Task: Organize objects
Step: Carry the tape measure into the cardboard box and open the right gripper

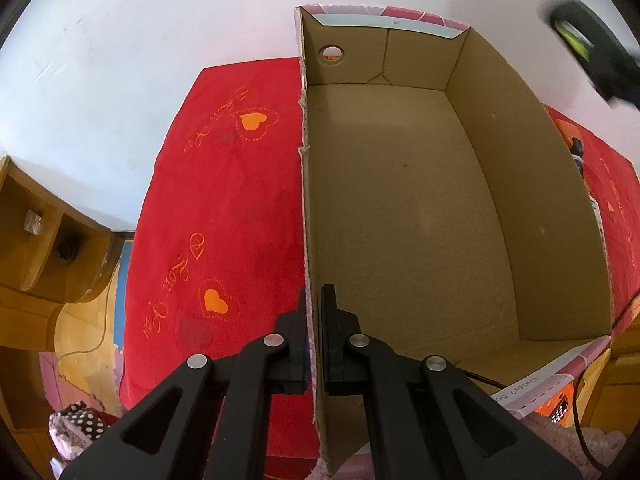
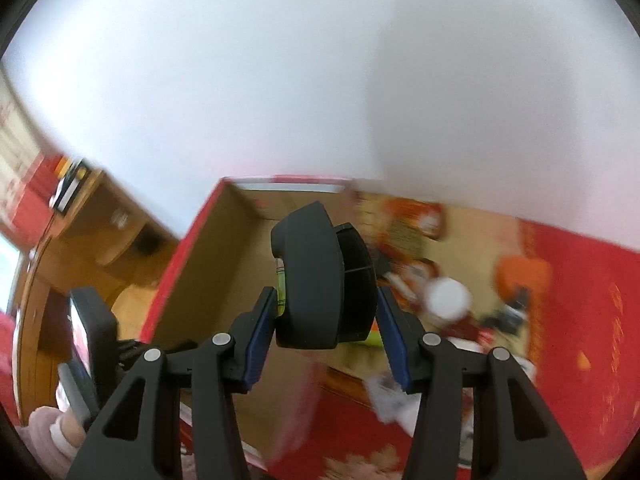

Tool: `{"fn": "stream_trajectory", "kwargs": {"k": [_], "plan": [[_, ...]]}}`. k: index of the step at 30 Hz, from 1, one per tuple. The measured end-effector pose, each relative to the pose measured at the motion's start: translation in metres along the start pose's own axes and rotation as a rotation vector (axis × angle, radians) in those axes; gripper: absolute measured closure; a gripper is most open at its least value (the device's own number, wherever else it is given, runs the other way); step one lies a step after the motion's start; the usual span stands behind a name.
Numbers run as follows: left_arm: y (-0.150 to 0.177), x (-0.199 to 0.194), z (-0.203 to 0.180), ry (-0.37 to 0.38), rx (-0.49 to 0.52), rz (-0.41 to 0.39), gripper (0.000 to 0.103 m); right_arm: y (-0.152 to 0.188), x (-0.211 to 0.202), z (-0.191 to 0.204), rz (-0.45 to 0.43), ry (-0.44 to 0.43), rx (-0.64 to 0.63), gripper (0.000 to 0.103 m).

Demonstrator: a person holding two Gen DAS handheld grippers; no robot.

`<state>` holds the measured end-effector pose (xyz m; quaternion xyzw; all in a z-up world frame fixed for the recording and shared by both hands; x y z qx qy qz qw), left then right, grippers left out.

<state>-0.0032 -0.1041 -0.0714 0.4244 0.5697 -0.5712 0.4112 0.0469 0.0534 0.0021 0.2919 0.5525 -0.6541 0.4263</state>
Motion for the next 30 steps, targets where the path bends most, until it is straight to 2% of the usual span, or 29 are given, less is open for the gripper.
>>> {"fn": "stream_trajectory", "kwargs": {"k": [3, 9, 20, 30], "plan": [[-0.001, 0.0, -0.001, 0.001, 0.006, -0.002, 0.1, -0.014, 0.026, 0.026, 0.047, -0.004, -0.064, 0.054], [-0.001, 0.0, -0.002, 0.011, 0.009, -0.007, 0.1, -0.024, 0.082, 0.049, 0.161, -0.011, -0.079, 0.054], [-0.002, 0.002, -0.004, 0.018, 0.017, -0.013, 0.1, -0.045, 0.138, 0.056, 0.239, 0.041, -0.079, 0.054], [-0.002, 0.002, -0.002, 0.022, 0.023, -0.017, 0.099, -0.04, 0.172, 0.057, 0.266, 0.089, -0.115, 0.054]]}}
Point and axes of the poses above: each gripper's, at about its wrist camera, not at the fingertips, and x roughly the way its jaws point, z to its left, y to its underside, the point moved 1 cm from there along x, roughly the way its jaws point, and after that the axes turned 2 degrees about z, right-handed, at the moved point
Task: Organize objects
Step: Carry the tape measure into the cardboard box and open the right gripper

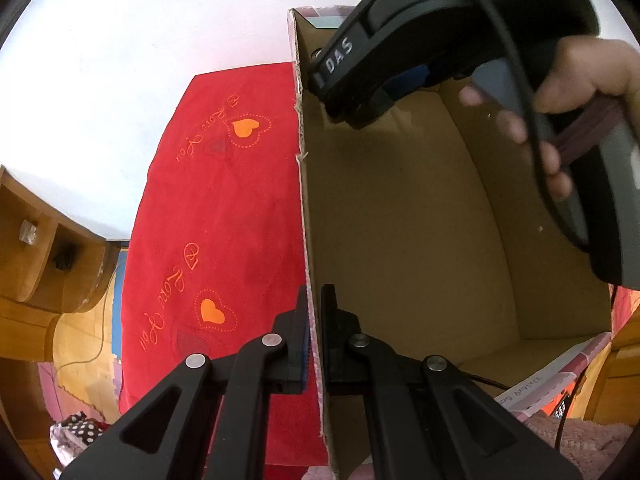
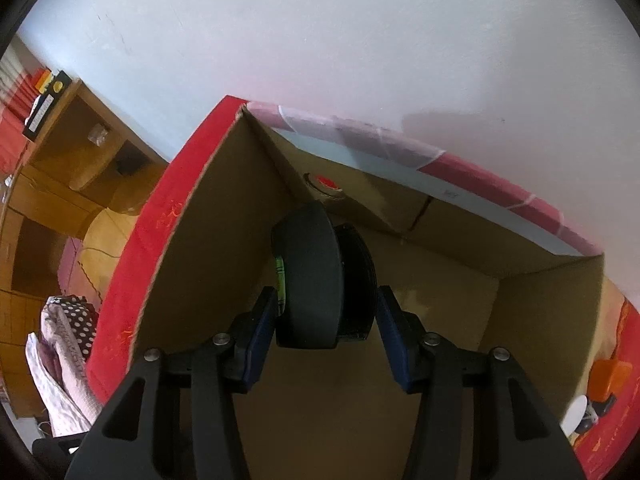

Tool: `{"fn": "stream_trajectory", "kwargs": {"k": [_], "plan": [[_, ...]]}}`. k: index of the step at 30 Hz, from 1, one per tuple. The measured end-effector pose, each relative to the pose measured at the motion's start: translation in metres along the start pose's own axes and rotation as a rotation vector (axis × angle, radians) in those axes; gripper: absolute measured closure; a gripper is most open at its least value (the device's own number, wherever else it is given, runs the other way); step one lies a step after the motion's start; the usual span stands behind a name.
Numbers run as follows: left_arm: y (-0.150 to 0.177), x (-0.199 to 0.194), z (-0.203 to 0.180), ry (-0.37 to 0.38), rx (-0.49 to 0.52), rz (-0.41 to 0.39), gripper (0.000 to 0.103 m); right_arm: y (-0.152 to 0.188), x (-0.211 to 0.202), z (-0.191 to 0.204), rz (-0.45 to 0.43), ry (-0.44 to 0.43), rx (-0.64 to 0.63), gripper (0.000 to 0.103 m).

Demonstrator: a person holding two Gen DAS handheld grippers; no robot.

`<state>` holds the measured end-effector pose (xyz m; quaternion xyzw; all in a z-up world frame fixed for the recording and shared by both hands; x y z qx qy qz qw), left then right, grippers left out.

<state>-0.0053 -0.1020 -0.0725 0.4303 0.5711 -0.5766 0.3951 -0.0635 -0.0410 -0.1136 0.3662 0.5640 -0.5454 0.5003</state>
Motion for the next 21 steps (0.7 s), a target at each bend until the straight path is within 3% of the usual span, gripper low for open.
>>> {"fn": "stream_trajectory", "kwargs": {"k": [16, 21], "plan": [[-0.004, 0.003, -0.002, -0.001, -0.001, 0.003, 0.098, 0.002, 0.015, -0.014, 0.058, 0.019, 0.018, 0.053], [-0.004, 0.004, -0.002, 0.001, 0.0, 0.006, 0.098, 0.002, -0.002, -0.017, 0.013, 0.03, 0.02, 0.034]]}}
Point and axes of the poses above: each gripper's, at about its wrist camera, not at the fingertips, and x roughly the way its jaws point, z to its left, y to its underside, the point moved 1 cm from there along x, roughly the way its jaws point, and after that the axes turned 2 degrees about z, right-handed, at the moved point
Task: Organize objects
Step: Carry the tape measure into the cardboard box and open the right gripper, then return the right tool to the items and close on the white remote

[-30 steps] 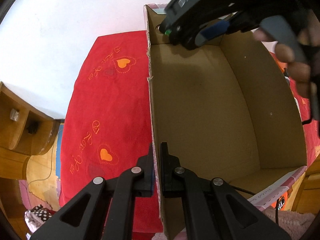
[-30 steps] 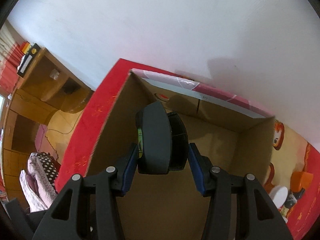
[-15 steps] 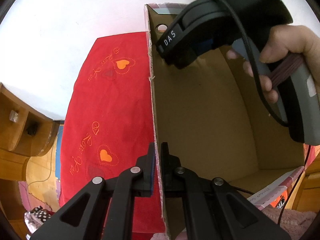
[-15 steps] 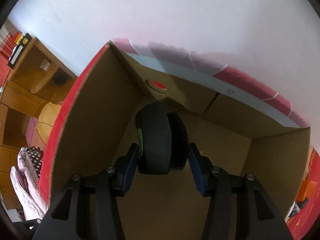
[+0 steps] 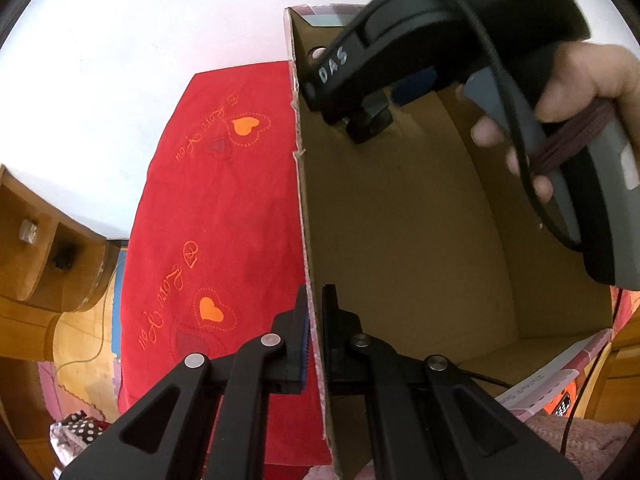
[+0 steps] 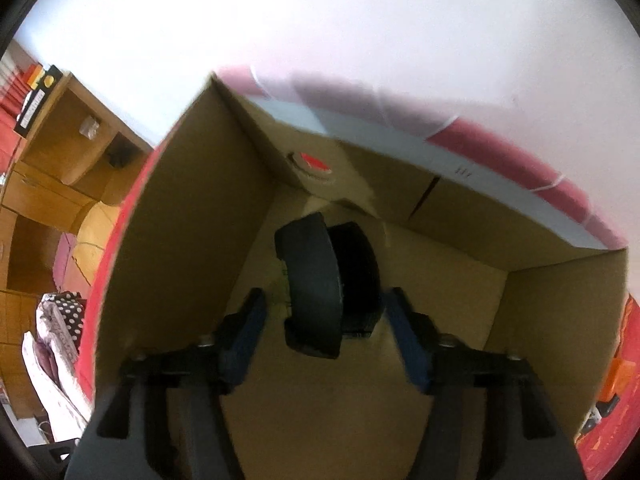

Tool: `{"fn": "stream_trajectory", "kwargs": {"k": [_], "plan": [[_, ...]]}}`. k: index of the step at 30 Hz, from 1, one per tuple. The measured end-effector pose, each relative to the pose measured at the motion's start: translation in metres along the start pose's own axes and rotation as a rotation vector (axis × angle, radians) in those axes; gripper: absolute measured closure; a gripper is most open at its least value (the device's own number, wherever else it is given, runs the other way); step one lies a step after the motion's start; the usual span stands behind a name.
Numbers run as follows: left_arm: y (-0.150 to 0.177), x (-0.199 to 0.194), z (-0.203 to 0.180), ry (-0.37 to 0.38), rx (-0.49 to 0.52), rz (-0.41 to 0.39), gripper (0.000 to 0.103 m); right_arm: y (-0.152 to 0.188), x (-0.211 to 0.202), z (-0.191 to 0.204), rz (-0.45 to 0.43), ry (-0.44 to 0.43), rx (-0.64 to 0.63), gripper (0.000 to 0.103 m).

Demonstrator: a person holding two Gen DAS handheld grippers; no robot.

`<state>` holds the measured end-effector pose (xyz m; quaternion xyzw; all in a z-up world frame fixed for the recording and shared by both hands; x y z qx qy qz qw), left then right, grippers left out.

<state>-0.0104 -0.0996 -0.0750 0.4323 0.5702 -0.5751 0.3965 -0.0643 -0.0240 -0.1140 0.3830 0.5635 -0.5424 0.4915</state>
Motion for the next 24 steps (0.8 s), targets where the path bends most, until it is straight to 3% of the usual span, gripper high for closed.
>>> {"fn": "stream_trajectory", "kwargs": {"k": [2, 14, 20, 24], "plan": [[0.0, 0.0, 0.0, -0.001, 0.0, -0.001, 0.098, 0.0, -0.01, -0.004, -0.024, 0.008, 0.002, 0.029], [0.003, 0.001, 0.001, 0.006, -0.008, 0.004, 0.098, 0.025, -0.107, -0.031, -0.192, -0.138, 0.024, 0.028], [0.004, 0.0, 0.001, 0.007, -0.006, 0.005, 0.098, 0.068, -0.138, -0.034, -0.26, -0.111, 0.044, 0.028], [0.005, -0.001, 0.001, 0.007, -0.005, 0.006, 0.098, 0.101, -0.145, -0.061, -0.26, -0.071, 0.113, 0.028]]}}
Point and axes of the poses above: each gripper's, at about its wrist camera, not at the fingertips, and x roughly the way its jaws point, z to its left, y to its underside, the point moved 1 cm from there along x, roughly the way its jaws point, and after that the axes turned 2 degrees about z, right-handed, at the moved point
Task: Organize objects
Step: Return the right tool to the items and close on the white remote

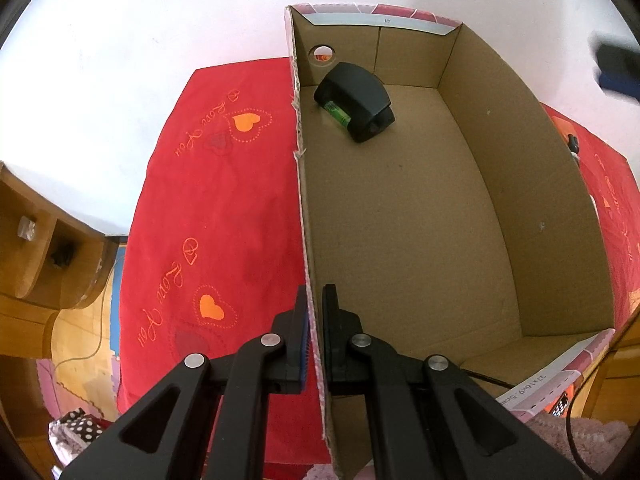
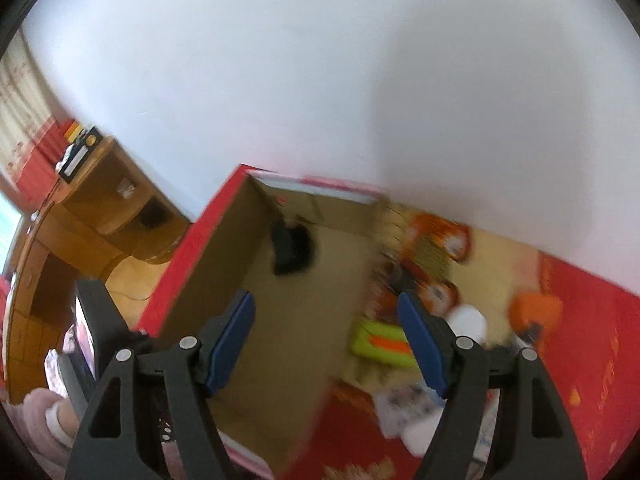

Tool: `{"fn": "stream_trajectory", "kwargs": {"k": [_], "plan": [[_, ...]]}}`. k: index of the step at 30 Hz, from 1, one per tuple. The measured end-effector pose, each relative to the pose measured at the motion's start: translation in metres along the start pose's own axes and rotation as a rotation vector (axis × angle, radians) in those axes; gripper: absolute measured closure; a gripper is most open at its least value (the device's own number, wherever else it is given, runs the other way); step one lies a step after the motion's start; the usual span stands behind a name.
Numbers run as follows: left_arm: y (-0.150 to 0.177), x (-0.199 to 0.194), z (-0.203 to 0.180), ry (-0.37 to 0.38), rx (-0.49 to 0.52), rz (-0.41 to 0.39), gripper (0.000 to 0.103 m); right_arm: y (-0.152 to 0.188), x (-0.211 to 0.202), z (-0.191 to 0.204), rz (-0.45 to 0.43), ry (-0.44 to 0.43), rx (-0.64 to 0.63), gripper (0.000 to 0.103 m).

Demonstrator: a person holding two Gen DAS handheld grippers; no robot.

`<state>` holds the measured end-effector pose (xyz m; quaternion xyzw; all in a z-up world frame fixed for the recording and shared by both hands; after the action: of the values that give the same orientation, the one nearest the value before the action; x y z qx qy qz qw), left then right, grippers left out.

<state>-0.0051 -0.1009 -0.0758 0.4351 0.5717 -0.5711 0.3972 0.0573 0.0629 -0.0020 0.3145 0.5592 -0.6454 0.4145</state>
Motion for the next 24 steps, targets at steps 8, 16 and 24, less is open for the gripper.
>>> {"fn": "stream_trajectory", "kwargs": {"k": [8, 16, 24], "plan": [[0.0, 0.0, 0.001, 0.001, 0.002, 0.004, 0.098, 0.07, -0.006, -0.084, 0.064, 0.07, 0.245, 0.028], [0.001, -0.001, 0.001, 0.001, 0.008, 0.007, 0.098, 0.132, 0.012, -0.125, 0.149, 0.178, 0.346, 0.028], [0.004, -0.003, -0.002, 0.001, 0.01, 0.006, 0.098, 0.152, 0.033, -0.132, 0.197, 0.226, 0.359, 0.028]]}}
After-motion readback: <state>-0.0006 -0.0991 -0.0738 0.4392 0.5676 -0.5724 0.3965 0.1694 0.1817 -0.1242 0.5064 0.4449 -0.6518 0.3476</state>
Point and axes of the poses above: each gripper's, at about its wrist camera, not at the fingertips, and x roughly the way its jaws point, z to its left, y to its underside, the point moved 1 cm from there along x, roughly the way its jaws point, and after that the axes turned 2 degrees about z, right-handed, at the moved point
